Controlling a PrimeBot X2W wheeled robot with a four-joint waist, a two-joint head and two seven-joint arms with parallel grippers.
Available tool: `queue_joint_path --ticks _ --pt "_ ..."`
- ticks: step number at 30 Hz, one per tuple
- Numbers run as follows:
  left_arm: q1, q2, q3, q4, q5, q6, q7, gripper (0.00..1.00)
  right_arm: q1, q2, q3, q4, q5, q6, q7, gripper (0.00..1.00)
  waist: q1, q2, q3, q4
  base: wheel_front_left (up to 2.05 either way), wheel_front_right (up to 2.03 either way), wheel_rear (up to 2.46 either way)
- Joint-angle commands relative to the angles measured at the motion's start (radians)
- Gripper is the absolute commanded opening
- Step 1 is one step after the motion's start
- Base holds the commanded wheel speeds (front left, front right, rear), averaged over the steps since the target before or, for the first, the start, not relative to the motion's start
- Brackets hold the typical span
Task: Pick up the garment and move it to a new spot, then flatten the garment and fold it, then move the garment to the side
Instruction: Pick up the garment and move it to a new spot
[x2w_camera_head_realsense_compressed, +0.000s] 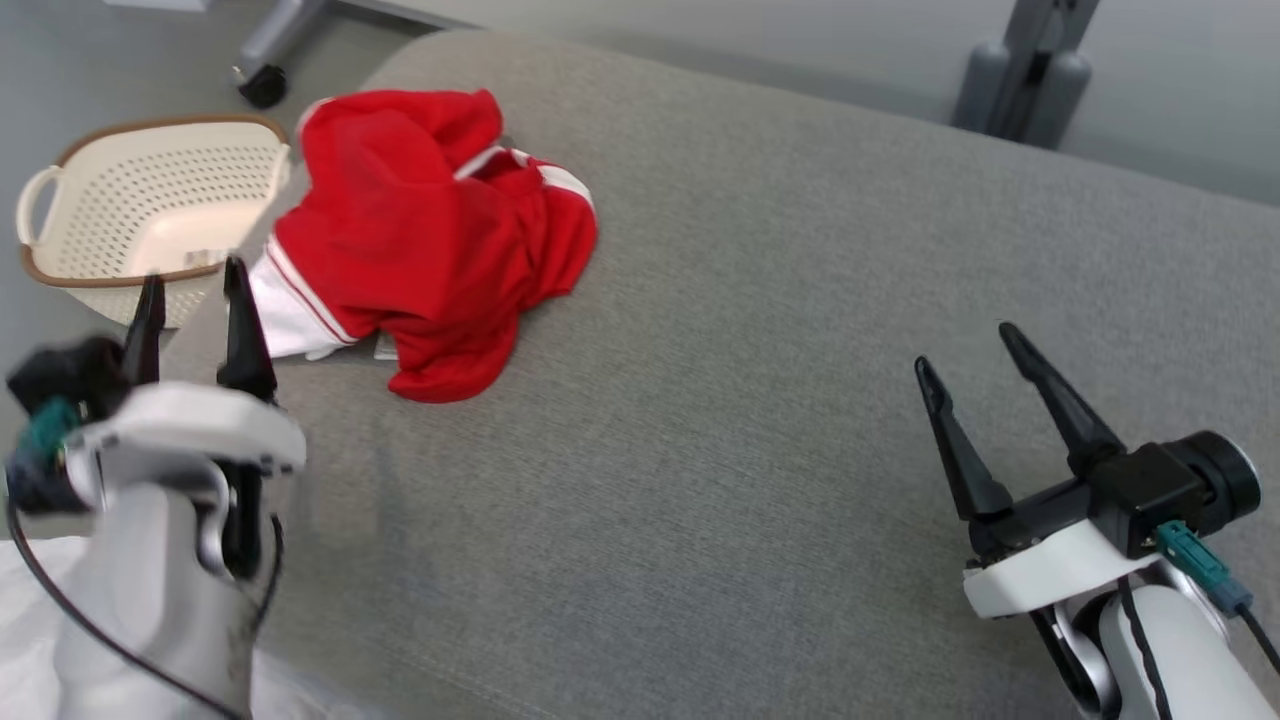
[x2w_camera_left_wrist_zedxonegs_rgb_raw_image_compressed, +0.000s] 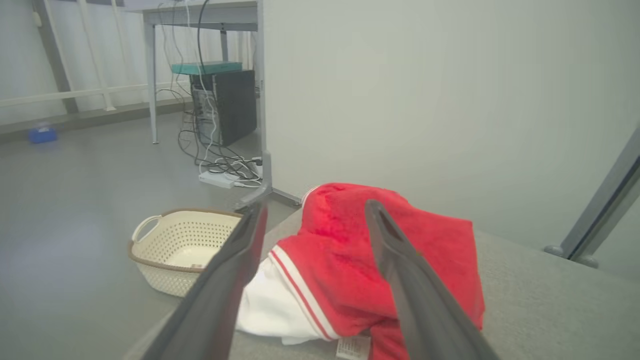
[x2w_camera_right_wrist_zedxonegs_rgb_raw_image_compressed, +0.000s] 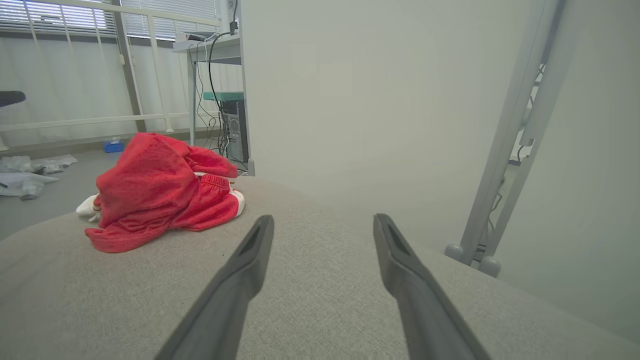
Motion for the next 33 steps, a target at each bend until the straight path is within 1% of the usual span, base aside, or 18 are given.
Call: queue_joint_path --ticks 1,4,7,8,9,11,15,16,19,20,24,28,33 --pt "-0.050 0.018 0.001 0.025 -0.012 -0.017 0.020 1.00 -0.016 -0.010 0.005 -0.005 -0.005 0.000 -0.004 1.00 0.0000 0.0000 0.059 -0.047 0.00 0.00 0.00" --pt "-0.194 0.063 0.004 0.119 -0.039 -0.048 0.098 1.00 -0.034 -0.026 0.015 -0.011 -0.007 0.000 -0.004 1.00 0.0000 0.0000 0.090 -0.070 0.00 0.00 0.00" --pt "-0.313 0.105 -0.002 0.219 -0.060 -0.072 0.208 1.00 -0.054 -0.038 0.036 -0.020 -0.010 0.000 -0.004 1.00 0.0000 0.0000 0.120 -0.098 0.00 0.00 0.00" --pt "-0.351 0.120 -0.003 0.252 -0.068 -0.078 0.254 1.00 -0.061 -0.041 0.040 -0.023 -0.012 0.000 -0.004 1.00 0.0000 0.0000 0.129 -0.106 0.00 0.00 0.00" --pt "-0.415 0.151 -0.011 0.313 -0.081 -0.088 0.345 1.00 -0.073 -0.044 0.044 -0.027 -0.012 0.000 -0.004 1.00 0.0000 0.0000 0.143 -0.123 0.00 0.00 0.00" --pt "-0.469 0.170 -0.004 0.365 -0.104 -0.095 0.429 1.00 -0.080 -0.043 0.047 -0.028 -0.010 0.000 -0.004 1.00 0.0000 0.0000 0.155 -0.138 0.00 0.00 0.00" --pt "-0.559 0.208 -0.012 0.448 -0.133 -0.105 0.555 1.00 -0.088 -0.039 0.056 -0.032 -0.006 0.000 -0.004 1.00 0.0000 0.0000 0.175 -0.168 0.00 0.00 0.00" --pt "-0.585 0.211 -0.019 0.474 -0.139 -0.110 0.596 1.00 -0.088 -0.039 0.059 -0.031 -0.006 0.000 -0.004 1.00 0.0000 0.0000 0.180 -0.176 0.00 0.00 0.00" --pt "-0.615 0.213 -0.044 0.513 -0.141 -0.114 0.671 1.00 -0.094 -0.040 0.056 -0.030 -0.006 0.000 -0.004 1.00 0.0000 0.0000 0.190 -0.183 0.00 0.00 0.00" --pt "-0.634 0.223 -0.059 0.533 -0.134 -0.116 0.717 1.00 -0.101 -0.041 0.057 -0.030 -0.006 0.000 -0.004 1.00 0.0000 0.0000 0.200 -0.189 0.00 0.00 0.00" --pt "-0.668 0.229 -0.076 0.578 -0.129 -0.105 0.798 1.00 -0.112 -0.038 0.063 -0.030 -0.008 0.000 -0.004 1.00 0.0000 0.0000 0.219 -0.198 0.00 0.00 0.00" --pt "-0.697 0.236 -0.087 0.625 -0.129 -0.082 0.863 1.00 -0.119 -0.036 0.071 -0.031 -0.006 0.000 -0.004 1.00 0.0000 0.0000 0.230 -0.209 0.00 0.00 0.00" --pt "-0.706 0.238 -0.094 0.650 -0.133 -0.077 0.894 1.00 -0.123 -0.036 0.068 -0.026 -0.002 0.000 -0.004 1.00 0.0000 0.0000 0.232 -0.216 0.00 0.00 0.00"
